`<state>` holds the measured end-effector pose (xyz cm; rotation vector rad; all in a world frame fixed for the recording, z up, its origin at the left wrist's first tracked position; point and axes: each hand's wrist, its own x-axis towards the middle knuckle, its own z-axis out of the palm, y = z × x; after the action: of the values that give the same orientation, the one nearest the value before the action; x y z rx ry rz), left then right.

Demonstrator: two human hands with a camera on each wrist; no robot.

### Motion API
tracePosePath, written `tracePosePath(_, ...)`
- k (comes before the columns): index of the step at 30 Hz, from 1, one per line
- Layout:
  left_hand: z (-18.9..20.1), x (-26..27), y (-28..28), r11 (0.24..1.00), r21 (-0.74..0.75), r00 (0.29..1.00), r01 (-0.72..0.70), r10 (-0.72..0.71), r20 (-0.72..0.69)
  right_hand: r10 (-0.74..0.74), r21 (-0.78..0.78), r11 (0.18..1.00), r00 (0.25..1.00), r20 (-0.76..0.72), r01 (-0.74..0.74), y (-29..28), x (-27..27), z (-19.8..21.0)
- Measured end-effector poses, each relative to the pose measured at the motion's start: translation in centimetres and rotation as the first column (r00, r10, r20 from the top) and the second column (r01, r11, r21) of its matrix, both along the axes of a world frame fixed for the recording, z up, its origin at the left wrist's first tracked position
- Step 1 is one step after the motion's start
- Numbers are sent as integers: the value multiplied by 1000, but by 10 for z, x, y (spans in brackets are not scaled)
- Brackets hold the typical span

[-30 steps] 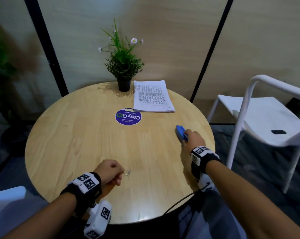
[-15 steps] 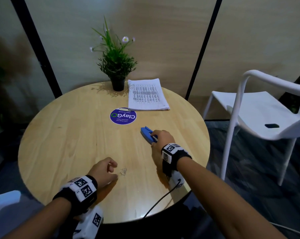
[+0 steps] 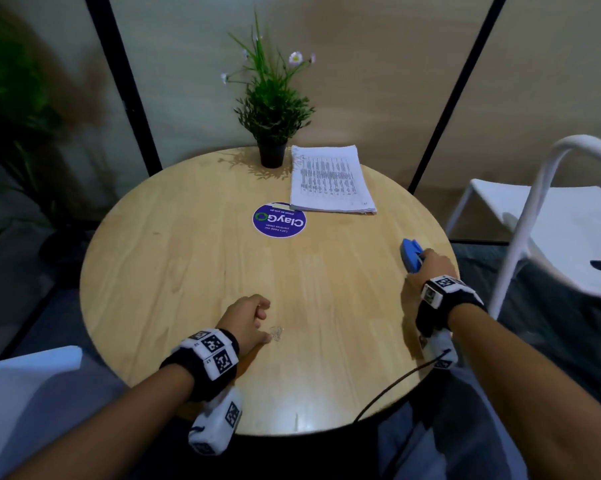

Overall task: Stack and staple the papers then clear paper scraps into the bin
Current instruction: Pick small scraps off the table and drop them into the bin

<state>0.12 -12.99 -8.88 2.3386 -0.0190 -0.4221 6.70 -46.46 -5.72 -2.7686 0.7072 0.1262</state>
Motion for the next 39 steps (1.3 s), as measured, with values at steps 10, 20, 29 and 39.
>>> tracePosePath(10, 7, -8, -23, 990, -122, 994, -75, 84, 66, 579, -175, 700, 693, -429, -693, 142, -40, -33)
tracePosePath(20, 25, -11, 43, 983, 173, 997, -68, 72, -17, 768, -164, 472, 495, -406, -866, 183, -87, -19)
tracePosePath(29, 29, -56, 23, 911, -292, 882, -292, 138, -452, 528, 431, 798, 833, -164, -421, 154, -92, 12)
tracePosePath(39, 20, -49, -13, 848, -387, 887, -362, 187, -421, 628, 421, 751, 748, -215, -509, 201, -73, -7)
